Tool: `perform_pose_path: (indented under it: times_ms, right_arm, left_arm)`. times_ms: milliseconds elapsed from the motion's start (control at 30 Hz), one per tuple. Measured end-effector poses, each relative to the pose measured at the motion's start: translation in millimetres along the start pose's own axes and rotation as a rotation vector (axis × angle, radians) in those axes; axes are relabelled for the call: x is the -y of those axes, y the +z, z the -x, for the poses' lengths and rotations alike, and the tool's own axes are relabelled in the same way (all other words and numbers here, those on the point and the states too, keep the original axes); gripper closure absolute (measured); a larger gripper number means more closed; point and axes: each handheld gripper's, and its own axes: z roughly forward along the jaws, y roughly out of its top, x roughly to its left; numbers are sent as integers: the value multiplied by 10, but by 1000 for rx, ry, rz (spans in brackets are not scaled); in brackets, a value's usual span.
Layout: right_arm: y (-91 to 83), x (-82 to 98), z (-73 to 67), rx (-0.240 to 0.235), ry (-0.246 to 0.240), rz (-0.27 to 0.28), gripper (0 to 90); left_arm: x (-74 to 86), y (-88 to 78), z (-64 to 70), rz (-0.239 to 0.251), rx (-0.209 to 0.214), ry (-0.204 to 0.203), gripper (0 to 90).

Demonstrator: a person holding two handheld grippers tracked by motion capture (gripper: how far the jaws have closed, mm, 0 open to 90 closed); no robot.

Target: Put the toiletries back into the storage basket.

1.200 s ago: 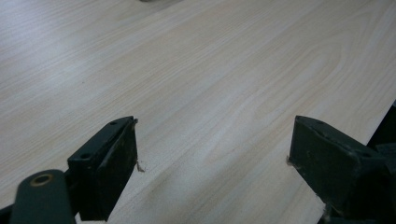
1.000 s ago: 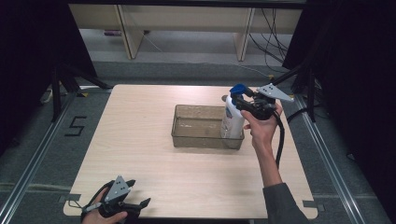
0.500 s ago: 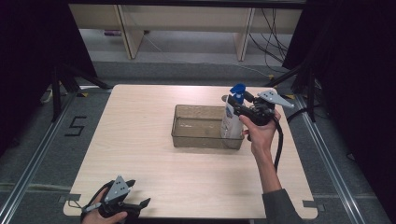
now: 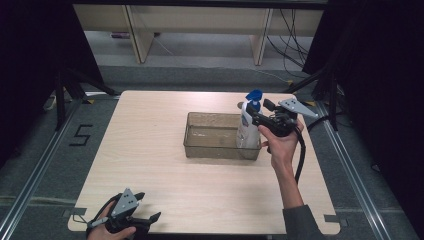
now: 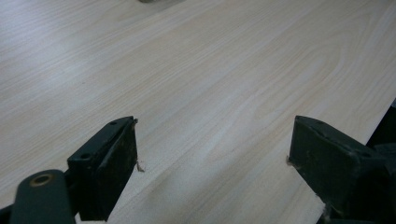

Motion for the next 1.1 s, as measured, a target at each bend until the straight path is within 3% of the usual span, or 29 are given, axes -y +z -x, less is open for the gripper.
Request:
perform_pose_path:
  times_ms: [67,133,233,400,667,733,1100]
  right_arm:
    - [-27,5,-4,-3,21,-5,285]
    - [-45,3,24,7,3,-2,285]
    - [-113,2,29,4,31,-5,284]
    - [-190,4,46,13,13,-4,279]
    - [-260,77,9,5,37,-21,271]
    - [-268,92,11,2,29,-23,271]
    - [-394,136,-29,18,44,-23,267]
  left_arm:
    - [1,2,5,7,-8,2,148]
    - [1,1,6,7,-8,2,147]
    - [-4,-11,6,8,-2,4,148]
    - [-4,-16,0,8,-6,11,148]
    - [-6,-18,-2,5,-6,17,148]
    - [-4,-14,14,17,0,-2,148]
    - [-5,-19,22,20,-9,-11,148]
